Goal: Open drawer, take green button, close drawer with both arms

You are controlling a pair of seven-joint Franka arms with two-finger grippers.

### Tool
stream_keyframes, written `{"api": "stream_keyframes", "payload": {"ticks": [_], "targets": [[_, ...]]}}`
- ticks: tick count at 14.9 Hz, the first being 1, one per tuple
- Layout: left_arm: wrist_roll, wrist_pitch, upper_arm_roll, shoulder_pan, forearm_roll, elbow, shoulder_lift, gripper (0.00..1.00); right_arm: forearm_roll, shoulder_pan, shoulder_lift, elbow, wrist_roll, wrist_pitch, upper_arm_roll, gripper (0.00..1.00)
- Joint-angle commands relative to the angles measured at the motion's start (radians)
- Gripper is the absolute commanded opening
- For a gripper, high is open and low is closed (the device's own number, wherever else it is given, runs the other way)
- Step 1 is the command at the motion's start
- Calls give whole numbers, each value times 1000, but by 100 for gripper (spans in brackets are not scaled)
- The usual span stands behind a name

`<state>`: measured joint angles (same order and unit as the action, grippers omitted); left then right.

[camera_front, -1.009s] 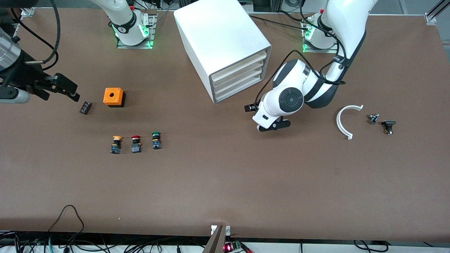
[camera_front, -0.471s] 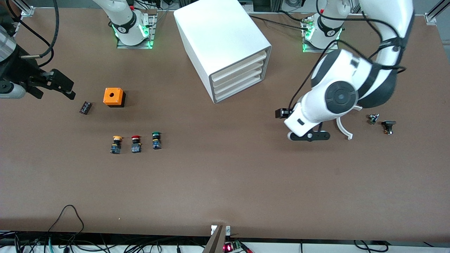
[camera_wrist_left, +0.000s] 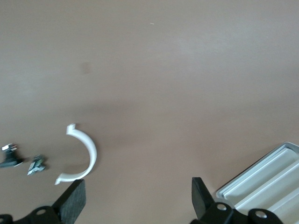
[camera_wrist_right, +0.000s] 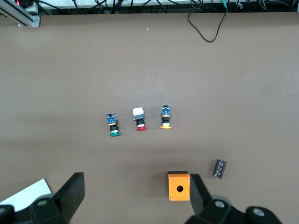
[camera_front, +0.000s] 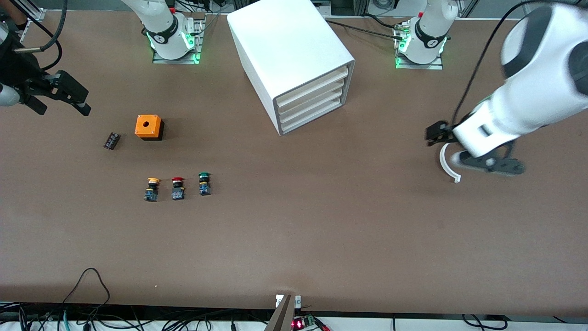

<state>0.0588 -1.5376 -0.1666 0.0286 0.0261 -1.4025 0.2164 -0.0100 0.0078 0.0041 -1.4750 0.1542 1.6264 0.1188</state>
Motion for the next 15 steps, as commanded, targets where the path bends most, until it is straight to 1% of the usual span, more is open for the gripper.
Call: {"api": "stream_keyframes", "payload": {"ticks": [1,2,4,5,6,7,9,11,13,15], "targets": [[-111,-29,146,80,46,-165,-129,100,-16,-23,-27,-24,-42,-2,16,99],[-120,-35,153,82,32,-173,-134,100,-19,-23,-24,-19,-44,0,16,99],[-129,-36,147,85,-81,-196,-158,100,-18,-29,-10,-19,-28,-2,15,99],[-137,-41,144,85,-87,-231,-182,100,-10,-34,-6,-28,-35,-2,7,99],[-128,-58,144,83,-87,-251,-207,100,-4,-34,-10,-44,-39,0,-10,99],[-126,-62,141,76,-87,-269,-227,100,-2,-34,-19,-53,-38,3,-11,99],[-125,-64,140,68,-84,-274,-239,100,-2,-32,-38,-74,-27,9,-11,99],[-126,-64,141,47,-81,-295,-265,100,-2,-32,-30,-67,-45,9,-10,99],[-122,-62,137,45,-34,-296,-294,100,-2,-32,-30,-68,-47,9,-10,99],[-120,-67,127,40,-3,-285,-296,100,-2,-32,-30,-67,-47,10,-10,99]]}}
